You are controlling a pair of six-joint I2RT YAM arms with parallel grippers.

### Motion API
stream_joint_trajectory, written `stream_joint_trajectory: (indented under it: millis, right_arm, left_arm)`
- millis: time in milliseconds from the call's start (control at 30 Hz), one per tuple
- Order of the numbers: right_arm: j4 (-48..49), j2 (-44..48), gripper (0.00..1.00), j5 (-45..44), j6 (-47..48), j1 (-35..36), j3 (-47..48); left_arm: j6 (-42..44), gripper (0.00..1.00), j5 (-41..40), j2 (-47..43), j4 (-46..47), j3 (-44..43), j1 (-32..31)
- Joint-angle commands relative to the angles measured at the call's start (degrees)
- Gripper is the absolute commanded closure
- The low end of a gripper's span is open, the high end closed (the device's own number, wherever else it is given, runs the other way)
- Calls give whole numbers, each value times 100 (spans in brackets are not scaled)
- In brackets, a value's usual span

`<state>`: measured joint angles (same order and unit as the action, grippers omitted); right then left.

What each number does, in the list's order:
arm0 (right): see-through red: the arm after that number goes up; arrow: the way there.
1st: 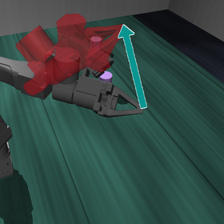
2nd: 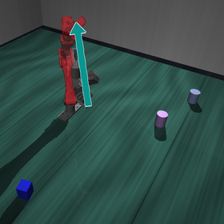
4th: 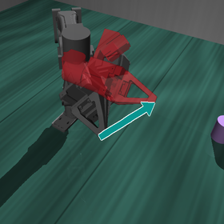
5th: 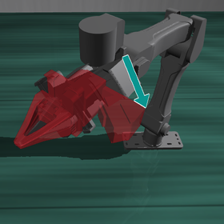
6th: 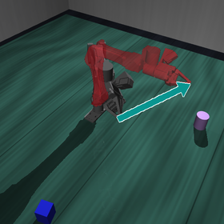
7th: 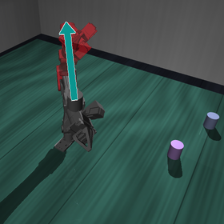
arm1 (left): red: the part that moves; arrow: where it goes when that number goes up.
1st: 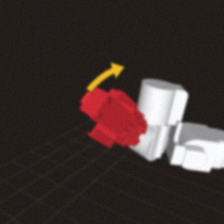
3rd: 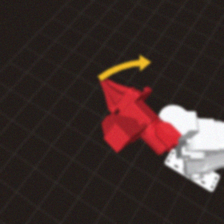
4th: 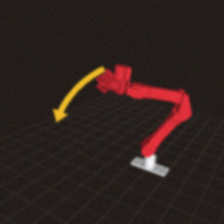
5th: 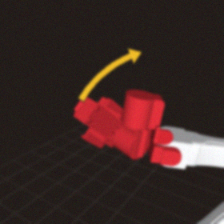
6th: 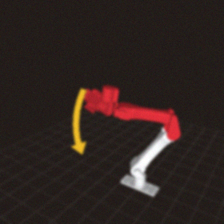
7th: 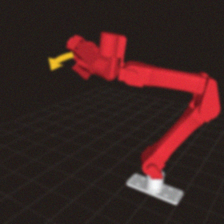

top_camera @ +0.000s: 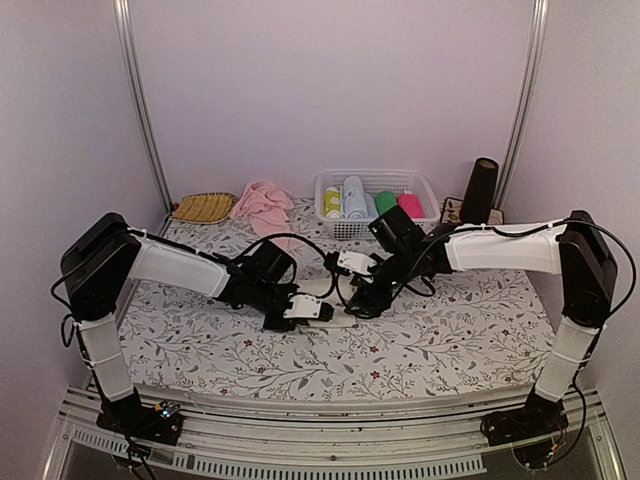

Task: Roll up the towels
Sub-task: Roll the towel at the center of the board.

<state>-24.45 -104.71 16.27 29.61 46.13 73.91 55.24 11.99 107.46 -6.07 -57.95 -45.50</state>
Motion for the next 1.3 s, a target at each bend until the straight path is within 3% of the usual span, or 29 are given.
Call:
stream_joint_trajectory:
  millis: [0, 133, 333, 667, 867, 933, 1200, 1267]
  right_arm:
    - [1260, 579, 25, -1050, 308, 298, -1038]
    - [2361, 740, 25, -1651, 1047, 786, -1828]
    - [3488, 418, 27, -2456, 1502, 1037, -2257]
    - [4066, -469, 29, -2928, 2133, 1168, -2026]
    - [4121, -809, 34, -3132, 2184, 1178, -1780]
    - [4083, -871, 39, -3147, 2221, 1179, -1748]
    - [3091, -1026, 88, -2756, 2037, 1161, -1345]
    - [2568, -1065, 89, -2393, 1866, 1105, -1078]
  left_arm:
    - [-371, 100, 588, 459, -1671, -568, 178]
    - [-471, 100, 1055, 866, -2355, -1146, 351]
    - [-497, 100, 1619, 1475, -3383, -2041, 669]
    - [-450, 100, 2242, 2023, -4211, -2795, 1086]
    - [-366, 100, 2359, 2266, -4535, -3080, 1121]
    - [-361, 100, 2361, 2302, -4569, -3133, 1130]
    - [-356, 100, 2452, 2347, -4655, -3268, 1286]
    - [-394, 83, 2434, 2160, -4414, -3088, 1338]
